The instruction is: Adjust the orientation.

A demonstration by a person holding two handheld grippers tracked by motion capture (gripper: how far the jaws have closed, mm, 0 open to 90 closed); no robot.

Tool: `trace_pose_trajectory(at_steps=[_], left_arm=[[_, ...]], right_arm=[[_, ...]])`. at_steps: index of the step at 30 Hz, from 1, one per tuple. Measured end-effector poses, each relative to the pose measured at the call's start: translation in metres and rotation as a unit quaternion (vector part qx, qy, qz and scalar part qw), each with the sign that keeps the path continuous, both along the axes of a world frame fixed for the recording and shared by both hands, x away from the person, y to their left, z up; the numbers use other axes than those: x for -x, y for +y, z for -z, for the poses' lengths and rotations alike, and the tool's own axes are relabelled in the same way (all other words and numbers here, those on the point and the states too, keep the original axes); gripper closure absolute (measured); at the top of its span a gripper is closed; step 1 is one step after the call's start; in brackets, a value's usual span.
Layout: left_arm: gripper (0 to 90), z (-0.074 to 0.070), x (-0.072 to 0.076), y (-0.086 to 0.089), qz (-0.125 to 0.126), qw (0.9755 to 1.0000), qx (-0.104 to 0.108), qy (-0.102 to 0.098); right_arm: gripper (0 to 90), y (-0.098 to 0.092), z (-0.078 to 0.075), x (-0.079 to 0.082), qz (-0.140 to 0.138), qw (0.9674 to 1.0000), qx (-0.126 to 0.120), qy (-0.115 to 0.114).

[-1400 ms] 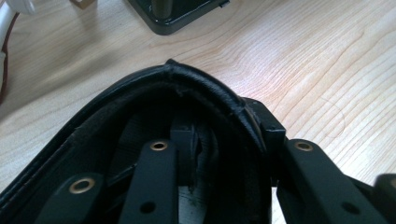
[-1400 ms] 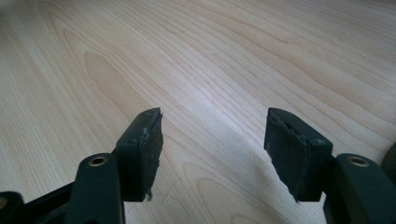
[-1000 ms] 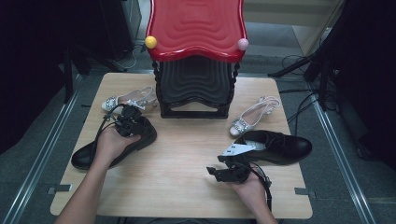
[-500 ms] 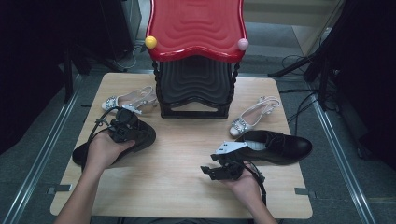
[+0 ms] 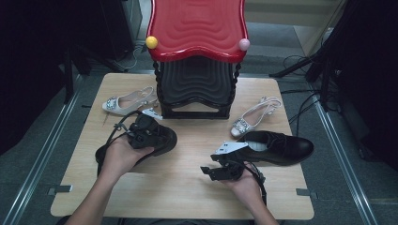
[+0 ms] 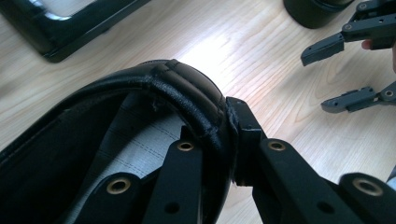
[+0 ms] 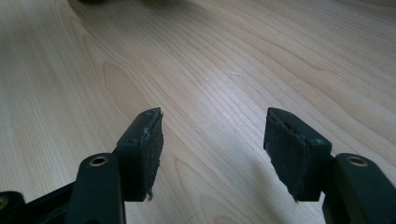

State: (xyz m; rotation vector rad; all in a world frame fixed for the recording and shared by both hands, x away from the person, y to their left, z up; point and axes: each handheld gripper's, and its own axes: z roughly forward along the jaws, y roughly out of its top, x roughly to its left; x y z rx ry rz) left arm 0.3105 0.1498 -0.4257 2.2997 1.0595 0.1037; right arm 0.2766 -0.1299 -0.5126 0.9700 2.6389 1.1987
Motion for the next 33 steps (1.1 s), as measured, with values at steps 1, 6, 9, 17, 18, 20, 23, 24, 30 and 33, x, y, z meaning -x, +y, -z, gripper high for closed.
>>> trace_pose_trajectory(at_steps=[1, 6, 9, 17, 18, 20, 23, 24, 30, 33], left_arm=[[84.1, 0.001, 0.000, -0.004, 0.001, 1.0000, -0.001, 0.000], [84.1, 0.006, -0.001, -0.027, 0.027, 0.9996, 0.000, 0.006], [84.1, 0.010, -0.002, -0.040, 0.040, 0.9992, 0.001, 0.006], [83.6, 0.031, -0.014, -0.062, 0.060, 0.9976, 0.012, 0.030], [83.4, 0.034, -0.015, -0.064, 0.064, 0.9975, 0.004, 0.030], [82.9, 0.038, -0.016, -0.069, 0.061, 0.9976, 0.000, 0.032], [82.4, 0.043, -0.019, -0.073, 0.064, 0.9973, -0.007, 0.036], [82.2, 0.043, -0.020, -0.074, 0.067, 0.9970, -0.012, 0.036], [78.7, 0.046, -0.022, -0.075, 0.067, 0.9970, -0.003, 0.037], [76.4, 0.046, -0.022, -0.074, 0.068, 0.9971, 0.004, 0.035]], right_arm=[[38.2, -0.001, 0.000, 0.000, 0.001, 1.0000, 0.001, 0.000], [38.2, -0.005, 0.000, 0.003, 0.008, 1.0000, -0.001, 0.000], [38.2, -0.008, 0.000, 0.003, 0.013, 0.9999, -0.002, 0.000], [38.1, -0.013, 0.000, 0.008, 0.026, 0.9997, -0.001, 0.001], [38.2, -0.014, 0.000, 0.009, 0.026, 0.9997, 0.000, 0.000], [38.1, -0.016, 0.000, 0.009, 0.029, 0.9996, 0.000, 0.000], [38.2, -0.018, 0.001, 0.009, 0.032, 0.9995, 0.000, -0.001], [38.2, -0.018, 0.001, 0.010, 0.032, 0.9995, 0.000, 0.000], [38.2, -0.018, 0.001, 0.011, 0.035, 0.9994, 0.001, 0.001], [38.2, -0.018, 0.001, 0.011, 0.034, 0.9994, 0.001, 0.001]])
